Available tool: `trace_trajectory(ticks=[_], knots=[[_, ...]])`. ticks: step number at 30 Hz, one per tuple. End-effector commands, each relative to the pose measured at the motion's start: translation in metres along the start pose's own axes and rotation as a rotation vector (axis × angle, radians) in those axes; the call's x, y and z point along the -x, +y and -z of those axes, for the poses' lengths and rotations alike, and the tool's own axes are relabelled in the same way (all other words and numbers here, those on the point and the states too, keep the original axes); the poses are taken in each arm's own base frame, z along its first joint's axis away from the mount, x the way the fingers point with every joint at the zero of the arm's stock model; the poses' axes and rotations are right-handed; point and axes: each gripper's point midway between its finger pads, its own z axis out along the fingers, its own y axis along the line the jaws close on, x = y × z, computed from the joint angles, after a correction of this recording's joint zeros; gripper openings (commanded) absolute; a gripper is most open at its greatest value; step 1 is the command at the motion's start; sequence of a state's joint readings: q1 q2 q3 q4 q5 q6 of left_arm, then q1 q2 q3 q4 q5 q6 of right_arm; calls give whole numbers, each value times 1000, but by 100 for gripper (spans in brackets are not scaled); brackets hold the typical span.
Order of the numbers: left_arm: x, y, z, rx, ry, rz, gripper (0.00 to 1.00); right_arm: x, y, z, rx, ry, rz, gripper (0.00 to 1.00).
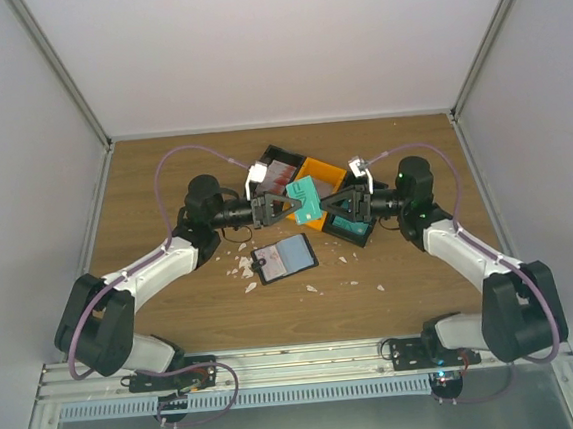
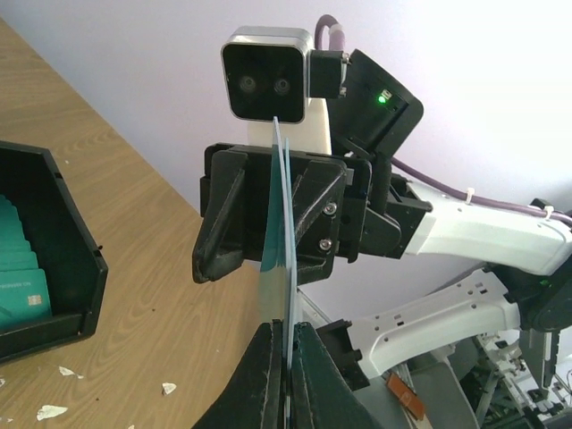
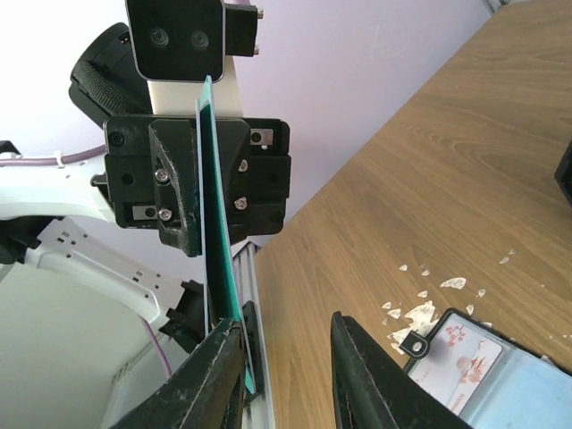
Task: Put the credit cards into the card holder
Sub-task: Pick up the credit card from the storage box.
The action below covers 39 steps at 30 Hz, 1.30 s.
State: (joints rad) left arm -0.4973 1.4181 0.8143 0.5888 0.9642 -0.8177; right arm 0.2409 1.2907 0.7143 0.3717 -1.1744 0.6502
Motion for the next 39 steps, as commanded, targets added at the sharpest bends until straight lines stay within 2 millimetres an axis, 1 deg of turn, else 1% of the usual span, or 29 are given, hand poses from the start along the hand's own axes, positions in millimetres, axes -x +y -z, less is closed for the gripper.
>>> trace_trajectory(ticks=[1, 6, 10, 11, 13, 15, 18, 22, 26, 28, 31, 35, 39], knots=[[2, -26, 3, -90, 14, -102, 0, 1, 7, -5, 50, 34, 27, 30], [1, -24, 2, -93, 23, -85, 0, 1, 20, -15, 115, 69, 47, 31], [0, -17, 0, -75, 31, -51, 0, 8, 32, -17, 155, 57, 60, 25], [0, -15, -1, -69, 34, -41, 0, 10, 34, -17, 162, 53, 57, 22], [-1, -8, -2, -50, 37, -12, 0, 15, 37, -18, 169, 42, 43, 11], [1, 0, -3, -24, 33, 21, 0, 21, 34, -19, 152, 24, 10, 1], [3, 9, 0, 2, 24, 68, 1, 32, 28, -18, 109, -29, -38, 1], [2, 15, 4, 15, 30, 85, 3, 52, 21, -7, 61, -133, -100, 1], [-1, 23, 7, 44, 38, 101, 3, 67, 14, 5, 35, -190, -131, 1], [-2, 25, 9, 49, 37, 102, 3, 70, 9, 11, 17, -208, -143, 0], [-2, 27, 14, 57, 30, 106, 4, 74, 8, 21, 5, -231, -143, 1], [-4, 27, 18, 52, 33, 112, 5, 77, 15, 30, 15, -244, -124, 0], [-5, 26, 21, 45, 36, 121, 5, 78, 21, 34, 23, -241, -96, 0]])
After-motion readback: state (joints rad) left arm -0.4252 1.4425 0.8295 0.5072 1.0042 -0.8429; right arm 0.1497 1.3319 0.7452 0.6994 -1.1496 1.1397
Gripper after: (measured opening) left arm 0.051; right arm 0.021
